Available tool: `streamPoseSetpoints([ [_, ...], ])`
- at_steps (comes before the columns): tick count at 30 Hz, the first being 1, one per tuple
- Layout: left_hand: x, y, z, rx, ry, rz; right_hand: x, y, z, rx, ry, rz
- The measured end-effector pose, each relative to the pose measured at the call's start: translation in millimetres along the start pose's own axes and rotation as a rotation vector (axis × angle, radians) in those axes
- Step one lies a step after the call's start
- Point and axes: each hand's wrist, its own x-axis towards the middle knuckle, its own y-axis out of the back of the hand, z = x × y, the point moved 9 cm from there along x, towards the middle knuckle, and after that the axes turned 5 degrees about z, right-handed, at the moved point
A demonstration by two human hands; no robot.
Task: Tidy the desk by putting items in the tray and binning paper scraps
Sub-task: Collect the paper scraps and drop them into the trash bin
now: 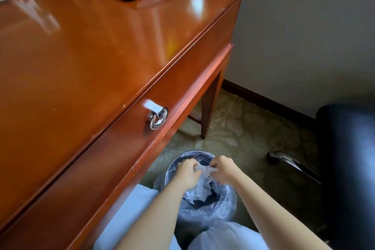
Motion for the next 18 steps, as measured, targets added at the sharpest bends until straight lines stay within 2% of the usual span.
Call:
streamPoseSetpoints([
  [5,-10.6,-2.6,2.9,0.092,-0.039,-0.068,-7.7,6.0,-2.8,-0.074,0.046,-0.009],
  [11,-45.7,22.7,34.9,0.302,-0.209,-0.023,-32.9,37.6,-24.4,-0.179,0.108,0.042],
  [18,-107.9,89.3,88.2,0.478,-0.388,0.110,-84.2,92.5,-76.4,-0.255,0.235,0.117],
])
